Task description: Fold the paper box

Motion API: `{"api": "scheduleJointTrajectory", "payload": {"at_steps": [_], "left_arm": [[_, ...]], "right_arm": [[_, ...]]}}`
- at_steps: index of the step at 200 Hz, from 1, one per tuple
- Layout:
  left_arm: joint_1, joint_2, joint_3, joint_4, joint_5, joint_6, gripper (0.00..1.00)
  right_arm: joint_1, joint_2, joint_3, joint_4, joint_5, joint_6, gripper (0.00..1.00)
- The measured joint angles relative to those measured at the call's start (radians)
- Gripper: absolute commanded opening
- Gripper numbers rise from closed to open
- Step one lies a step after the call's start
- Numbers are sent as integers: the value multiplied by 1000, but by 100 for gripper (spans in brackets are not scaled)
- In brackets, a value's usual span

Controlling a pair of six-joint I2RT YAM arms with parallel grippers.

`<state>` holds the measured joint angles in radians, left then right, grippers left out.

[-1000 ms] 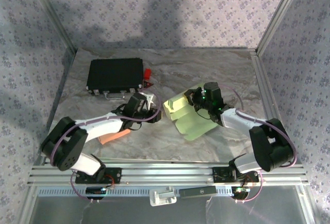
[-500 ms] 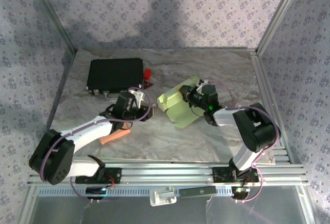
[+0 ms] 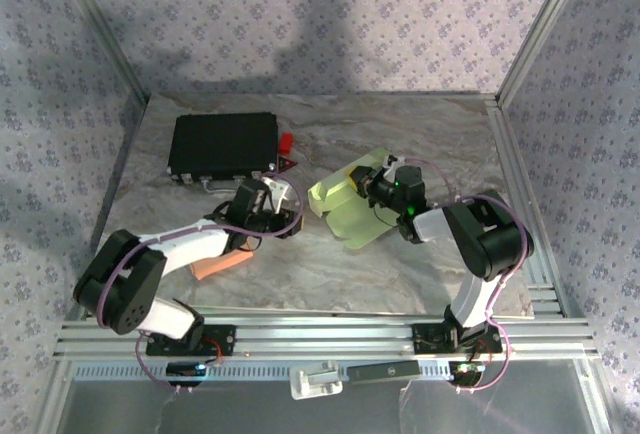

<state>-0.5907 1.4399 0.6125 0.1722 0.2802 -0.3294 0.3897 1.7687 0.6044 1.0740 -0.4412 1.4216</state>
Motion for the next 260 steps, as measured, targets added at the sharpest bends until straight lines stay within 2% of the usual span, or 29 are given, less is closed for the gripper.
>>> {"api": "scheduleJointTrajectory", "payload": {"at_steps": [124, 226, 260], "left_arm": [[-2, 132, 49, 173, 65, 27, 38], [-8, 199, 80, 233, 95, 61, 37], [-13, 203, 83, 232, 100, 78, 33]], "right_arm": [[-22, 35, -15, 59, -46, 7, 0], [-12, 34, -11, 56, -46, 10, 0], [-11, 30, -11, 52, -46, 10, 0]]}}
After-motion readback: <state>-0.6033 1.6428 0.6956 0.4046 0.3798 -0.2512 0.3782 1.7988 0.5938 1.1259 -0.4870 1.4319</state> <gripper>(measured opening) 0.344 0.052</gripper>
